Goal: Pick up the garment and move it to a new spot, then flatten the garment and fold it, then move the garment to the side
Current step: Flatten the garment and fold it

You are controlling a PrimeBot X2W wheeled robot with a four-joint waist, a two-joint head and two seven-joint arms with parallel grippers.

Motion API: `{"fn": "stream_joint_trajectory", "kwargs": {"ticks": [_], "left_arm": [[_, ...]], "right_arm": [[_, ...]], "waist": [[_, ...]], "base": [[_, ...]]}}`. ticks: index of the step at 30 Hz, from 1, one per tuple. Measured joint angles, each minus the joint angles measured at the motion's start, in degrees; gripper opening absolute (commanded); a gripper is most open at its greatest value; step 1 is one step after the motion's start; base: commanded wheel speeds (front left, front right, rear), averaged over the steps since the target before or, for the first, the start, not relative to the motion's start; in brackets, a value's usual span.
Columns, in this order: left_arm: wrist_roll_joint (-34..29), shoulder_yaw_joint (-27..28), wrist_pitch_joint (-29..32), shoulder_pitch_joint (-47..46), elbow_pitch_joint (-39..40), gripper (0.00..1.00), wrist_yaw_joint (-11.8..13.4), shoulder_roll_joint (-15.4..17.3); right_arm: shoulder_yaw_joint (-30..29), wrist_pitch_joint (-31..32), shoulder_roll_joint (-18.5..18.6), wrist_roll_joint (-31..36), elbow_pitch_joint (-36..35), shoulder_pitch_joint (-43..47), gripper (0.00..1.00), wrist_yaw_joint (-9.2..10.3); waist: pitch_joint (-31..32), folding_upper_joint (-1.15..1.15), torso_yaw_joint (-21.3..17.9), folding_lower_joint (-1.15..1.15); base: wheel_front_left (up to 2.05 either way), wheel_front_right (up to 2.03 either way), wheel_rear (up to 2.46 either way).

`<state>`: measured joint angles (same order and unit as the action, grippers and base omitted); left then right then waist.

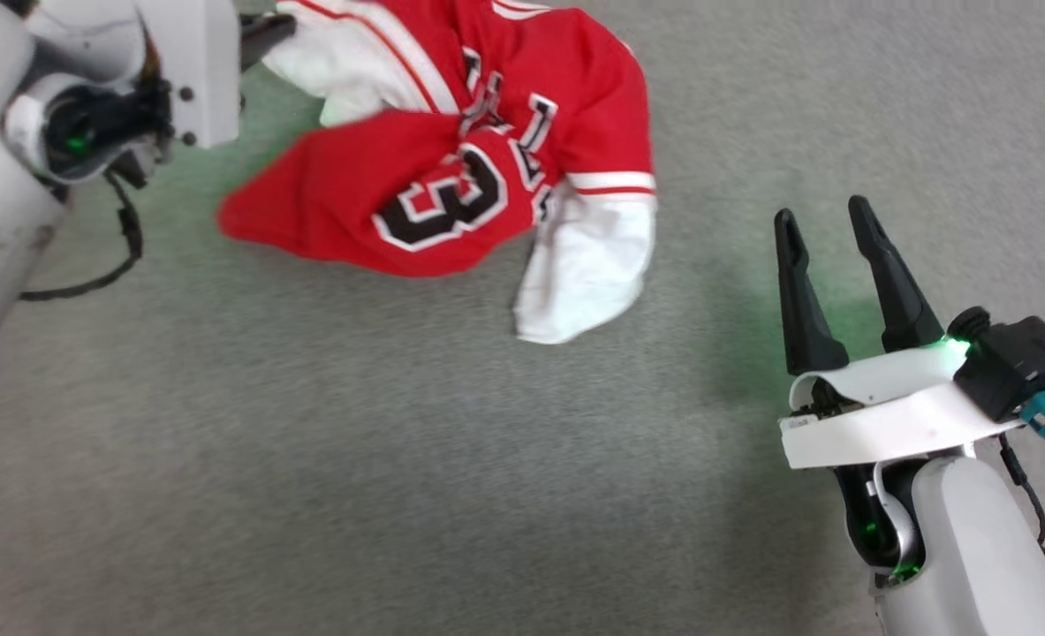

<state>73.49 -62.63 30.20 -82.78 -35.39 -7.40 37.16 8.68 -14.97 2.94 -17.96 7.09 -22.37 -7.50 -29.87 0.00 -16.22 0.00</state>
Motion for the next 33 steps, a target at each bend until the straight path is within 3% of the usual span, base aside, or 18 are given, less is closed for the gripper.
{"fn": "stream_joint_trajectory", "kwargs": {"ticks": [11,16,22,33], "left_arm": [[4.5,0.1,-2.5,0.6,-0.9,0.00,0.0,5.6],[4.8,-0.9,0.7,0.4,-3.9,0.00,0.1,7.3],[3.6,-2.8,2.6,0.9,-8.8,0.00,0.8,7.8],[0.0,-3.6,-7.1,2.7,-20.5,0.00,0.7,7.3]], "right_arm": [[-0.8,0.0,0.0,2.2,1.3,1.4,1.00,0.00],[-0.7,0.0,0.0,2.3,1.4,1.8,1.00,0.00],[-0.8,0.0,0.0,1.7,0.9,1.9,1.00,0.00],[-1.7,0.0,0.0,0.9,-0.8,1.9,1.00,0.00]], "waist": [[5.8,0.00,7.1,0.00],[7.4,0.00,8.7,0.00],[6.9,0.00,8.1,0.00],[2.9,0.00,3.5,0.00]], "base": [[0.00,0.00,0.00],[0.00,0.00,0.00],[0.00,0.00,0.00],[0.00,0.00,0.00]]}}
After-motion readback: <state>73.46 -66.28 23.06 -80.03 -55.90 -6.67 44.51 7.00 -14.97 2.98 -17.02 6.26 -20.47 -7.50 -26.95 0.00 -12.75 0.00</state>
